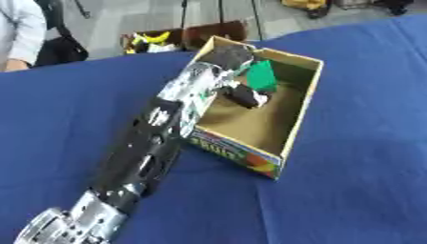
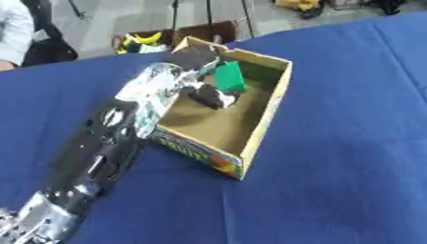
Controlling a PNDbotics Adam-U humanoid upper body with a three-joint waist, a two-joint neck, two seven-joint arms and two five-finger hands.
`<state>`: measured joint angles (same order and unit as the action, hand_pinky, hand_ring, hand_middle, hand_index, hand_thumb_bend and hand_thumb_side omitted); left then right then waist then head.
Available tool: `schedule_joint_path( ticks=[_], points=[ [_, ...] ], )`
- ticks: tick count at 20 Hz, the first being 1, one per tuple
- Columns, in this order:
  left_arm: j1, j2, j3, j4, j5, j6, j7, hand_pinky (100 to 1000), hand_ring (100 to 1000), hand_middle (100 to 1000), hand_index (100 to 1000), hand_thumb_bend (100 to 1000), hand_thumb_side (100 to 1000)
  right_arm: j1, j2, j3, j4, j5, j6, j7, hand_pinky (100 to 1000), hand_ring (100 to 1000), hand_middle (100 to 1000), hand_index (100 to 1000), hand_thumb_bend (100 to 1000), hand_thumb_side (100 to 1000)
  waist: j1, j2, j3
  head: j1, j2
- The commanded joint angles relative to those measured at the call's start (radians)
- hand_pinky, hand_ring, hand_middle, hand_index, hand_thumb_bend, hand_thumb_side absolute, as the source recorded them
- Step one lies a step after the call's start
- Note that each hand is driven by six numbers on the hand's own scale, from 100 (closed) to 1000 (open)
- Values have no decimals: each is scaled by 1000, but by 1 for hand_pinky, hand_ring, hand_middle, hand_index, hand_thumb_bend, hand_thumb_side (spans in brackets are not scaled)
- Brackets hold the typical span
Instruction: Pick up objects on the table and place them in the box.
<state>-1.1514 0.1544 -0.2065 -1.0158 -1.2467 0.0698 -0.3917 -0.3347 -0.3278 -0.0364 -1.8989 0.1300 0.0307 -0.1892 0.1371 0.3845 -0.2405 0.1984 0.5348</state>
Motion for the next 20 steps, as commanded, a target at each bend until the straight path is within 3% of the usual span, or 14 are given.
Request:
schedule_joint_path(
  ticks=[1, 9, 12, 14, 15, 16, 17, 18, 19, 20],
  points=[
    [-11, -12, 1, 22, -55, 2, 32, 158, 410, 635, 731, 100, 537, -13, -6, -3, -21, -7, -3, 4, 869, 888, 738, 893, 100, 1000, -15, -16, -3, 6, -7],
    [-1, -37, 15, 50, -113, -19, 24, 174, 422, 662, 754, 100, 535, -12, -5, -5, -21, -8, -3, 3, 869, 889, 738, 893, 100, 1000, -16, -12, -3, 3, -4],
    [0, -36, 11, 46, -118, -19, 9, 184, 426, 703, 842, 100, 578, -10, -4, -5, -21, -7, -2, 3, 869, 889, 738, 893, 100, 1000, -15, -13, -1, 1, -3],
    [2, -35, 8, 46, -131, -17, -7, 243, 487, 784, 926, 100, 694, -10, -4, -5, -21, -7, -2, 3, 869, 889, 737, 893, 100, 1000, -15, -13, -2, -1, -3],
    [4, -35, 7, 52, -138, -17, -21, 272, 523, 834, 953, 100, 700, -9, -3, -5, -21, -7, -2, 2, 869, 889, 737, 893, 100, 1000, -15, -14, -1, -2, -1],
    [5, -34, 6, 56, -145, -17, -35, 291, 561, 879, 982, 185, 715, -8, -3, -6, -21, -7, -2, 2, 869, 889, 737, 893, 100, 1000, -15, -15, -1, -4, 0],
    [6, -33, 6, 57, -155, -16, -52, 317, 603, 917, 1000, 349, 743, -8, -3, -6, -21, -7, -2, 2, 869, 889, 737, 893, 100, 1000, -16, -15, 0, -5, 1],
    [7, -33, 6, 55, -164, -15, -68, 317, 603, 917, 1000, 349, 743, -7, -3, -7, -20, -7, -2, 1, 869, 889, 737, 893, 100, 1000, -16, -15, 1, -7, 2],
    [9, -32, 7, 52, -174, -13, -83, 434, 694, 955, 1000, 526, 770, -7, -4, -7, -20, -7, -2, 1, 869, 889, 737, 893, 100, 1000, -17, -16, 2, -7, 2],
    [10, -31, 8, 46, -184, -8, -99, 529, 759, 982, 1000, 638, 783, -7, -4, -7, -20, -7, -2, 1, 869, 889, 737, 893, 100, 1000, -17, -17, 3, -8, 2]
  ],
)
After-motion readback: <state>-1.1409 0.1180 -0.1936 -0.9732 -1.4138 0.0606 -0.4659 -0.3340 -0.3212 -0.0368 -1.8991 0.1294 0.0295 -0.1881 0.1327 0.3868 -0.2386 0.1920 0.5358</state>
